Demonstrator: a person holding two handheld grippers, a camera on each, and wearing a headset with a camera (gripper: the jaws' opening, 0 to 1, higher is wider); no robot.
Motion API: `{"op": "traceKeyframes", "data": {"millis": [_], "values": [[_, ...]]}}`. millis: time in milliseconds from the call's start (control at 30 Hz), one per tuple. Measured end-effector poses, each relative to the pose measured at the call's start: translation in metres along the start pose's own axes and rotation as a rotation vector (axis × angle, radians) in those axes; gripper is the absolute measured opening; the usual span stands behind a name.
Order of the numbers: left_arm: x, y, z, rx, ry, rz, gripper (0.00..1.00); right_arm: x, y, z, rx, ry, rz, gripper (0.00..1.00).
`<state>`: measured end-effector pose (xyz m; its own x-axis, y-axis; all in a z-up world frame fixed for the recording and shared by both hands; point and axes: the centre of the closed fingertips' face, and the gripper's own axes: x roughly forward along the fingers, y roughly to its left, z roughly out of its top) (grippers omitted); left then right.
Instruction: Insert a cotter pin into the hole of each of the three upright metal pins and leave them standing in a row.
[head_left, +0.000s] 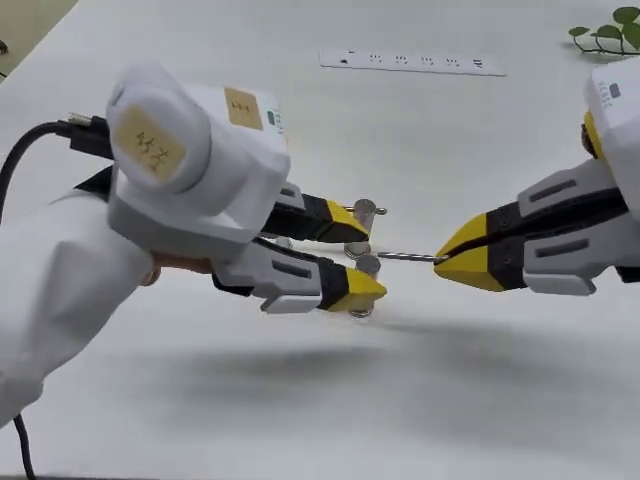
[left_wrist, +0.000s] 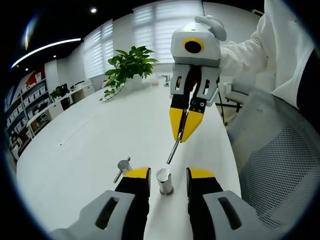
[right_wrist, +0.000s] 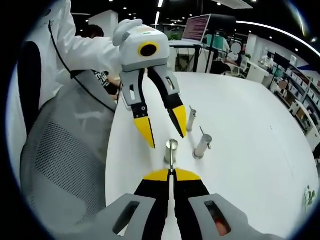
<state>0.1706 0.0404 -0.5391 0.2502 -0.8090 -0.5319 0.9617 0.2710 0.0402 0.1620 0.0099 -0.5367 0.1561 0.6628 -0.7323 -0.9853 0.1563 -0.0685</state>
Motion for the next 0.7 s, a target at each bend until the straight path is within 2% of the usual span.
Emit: {"op": "traceKeyframes", "data": {"millis": [100,267,400,467,500,567,700], "values": [[0.003,0.003,-0.003,-0.005,0.012,0.001,0.25,0.004,-0.003,-0.008,-0.014,0.026,0.002,0.0],[0.01,0.006,-0.01,0.004,0.044,0.004,0.17,0.009,-0.008,-0.016,-0.011,0.032,-0.003,0.0],[0.014,0.006,-0.011,0.0,0.051,-0.005,0.16,0.01,-0.01,-0.021,-0.015,0.034,0.006,0.0],[0.015,0.006,-0.011,-0.01,0.049,-0.009,0.11,0.01,-0.011,-0.021,-0.015,0.033,0.008,0.0],[0.015,0.003,-0.011,-0.037,0.051,-0.027,0.1,0.01,-0.011,-0.021,-0.017,0.032,0.011,0.0],[0.016,0.004,-0.012,-0.065,0.05,-0.026,0.1,0.01,-0.009,-0.021,-0.024,0.029,0.019,0.0],[0.016,0.004,-0.013,-0.064,0.053,-0.03,0.1,0.011,-0.009,-0.021,-0.04,0.027,0.023,0.0]]}}
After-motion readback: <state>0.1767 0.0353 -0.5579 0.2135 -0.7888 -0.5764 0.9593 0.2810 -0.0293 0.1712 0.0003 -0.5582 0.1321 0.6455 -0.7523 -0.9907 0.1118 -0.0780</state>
